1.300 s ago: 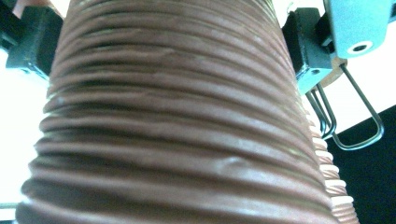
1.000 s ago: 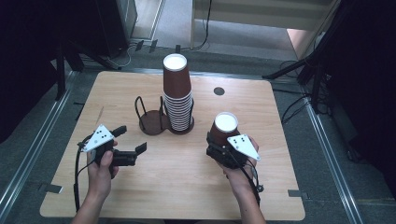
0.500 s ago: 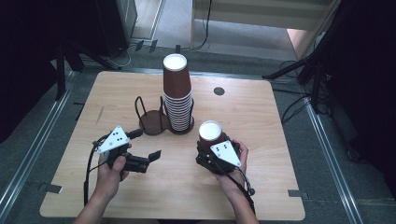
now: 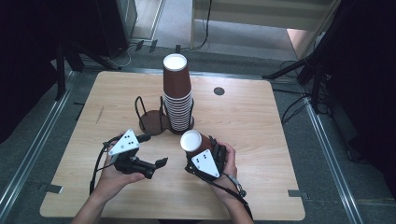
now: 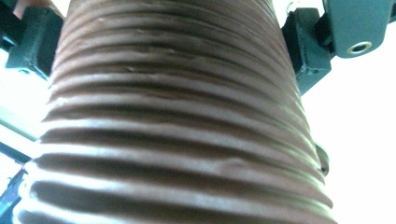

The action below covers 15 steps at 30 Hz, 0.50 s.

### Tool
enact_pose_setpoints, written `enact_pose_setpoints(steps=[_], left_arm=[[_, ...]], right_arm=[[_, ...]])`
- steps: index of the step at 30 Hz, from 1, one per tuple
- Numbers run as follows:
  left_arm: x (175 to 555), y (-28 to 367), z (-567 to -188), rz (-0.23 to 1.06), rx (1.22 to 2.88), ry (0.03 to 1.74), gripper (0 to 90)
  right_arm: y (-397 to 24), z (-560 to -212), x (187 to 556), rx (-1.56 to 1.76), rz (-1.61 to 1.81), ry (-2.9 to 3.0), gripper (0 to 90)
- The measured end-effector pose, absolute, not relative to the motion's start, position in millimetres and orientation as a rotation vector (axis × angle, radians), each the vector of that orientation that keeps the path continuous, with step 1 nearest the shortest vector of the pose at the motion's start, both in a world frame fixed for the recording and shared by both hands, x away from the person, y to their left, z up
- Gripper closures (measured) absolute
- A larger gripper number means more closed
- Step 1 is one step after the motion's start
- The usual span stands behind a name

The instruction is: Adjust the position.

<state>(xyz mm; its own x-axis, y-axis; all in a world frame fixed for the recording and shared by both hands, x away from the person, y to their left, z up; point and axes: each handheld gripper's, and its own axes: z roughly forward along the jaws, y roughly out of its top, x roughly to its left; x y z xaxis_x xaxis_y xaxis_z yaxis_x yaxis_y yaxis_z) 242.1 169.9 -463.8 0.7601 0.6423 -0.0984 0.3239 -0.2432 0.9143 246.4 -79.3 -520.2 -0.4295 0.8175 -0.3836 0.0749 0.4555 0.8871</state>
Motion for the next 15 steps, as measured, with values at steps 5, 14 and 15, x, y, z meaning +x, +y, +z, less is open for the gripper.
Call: enact_pose_setpoints(steps=[5, 14, 15], left_arm=[[240, 166, -464, 0.374, 1.876, 0.713, 0.0], [234, 157, -461, 0.401, 1.945, 0.633, 2.7], [233, 156, -461, 0.407, 1.959, 0.621, 2.8]], right_arm=[[-76, -522, 243, 0.693, 1.049, 1.828, 13.2], [-73, -524, 236, 0.582, 1.06, 1.855, 13.1], [-72, -524, 236, 0.574, 1.062, 1.857, 13.1]])
